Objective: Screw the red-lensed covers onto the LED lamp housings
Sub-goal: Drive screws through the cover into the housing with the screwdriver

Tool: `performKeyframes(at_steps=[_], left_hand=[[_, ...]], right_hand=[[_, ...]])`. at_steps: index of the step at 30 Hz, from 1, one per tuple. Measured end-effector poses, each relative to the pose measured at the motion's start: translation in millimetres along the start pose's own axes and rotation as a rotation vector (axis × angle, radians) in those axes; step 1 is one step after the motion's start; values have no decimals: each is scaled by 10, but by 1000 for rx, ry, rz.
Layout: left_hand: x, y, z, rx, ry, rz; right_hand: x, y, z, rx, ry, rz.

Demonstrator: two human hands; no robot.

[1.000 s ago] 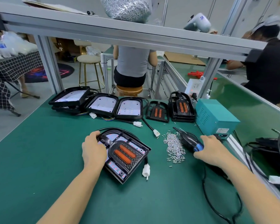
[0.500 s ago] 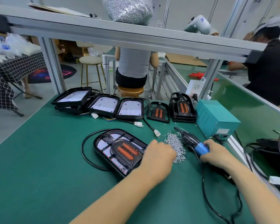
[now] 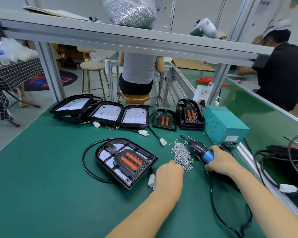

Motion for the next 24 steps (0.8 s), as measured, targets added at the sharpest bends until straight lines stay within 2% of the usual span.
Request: performKeyframes(at_steps=[6,10,13,16,21,24], left_hand=[[26,-2,-31,-38,-28,-68],[80,-19,-6,12,19,-28],[217,-72,165,273,257,-38],[320,-201,489,616,479,-32],[330,-642,857,1265,563,172],[378,-888,895,1451,583,221]], right_hand=[[-24,-43,-21,62,5,39],[17,-178,16,-57,-40,49],[90,-300,114,-99,-40,119],[228,-461,266,-340,-81,187],[484,-756,472,-911,-371,278],[582,-954,521,-1199,-547,361]])
Point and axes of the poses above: each hand's wrist, its own x-axis away from the middle knuckle, its own z-axis out of the back of the hand, y = z × x, the point moved 1 cm from there along -x, towards the middle knuckle, and after that the axes turned 10 degrees about -z, right-handed, at the moved point
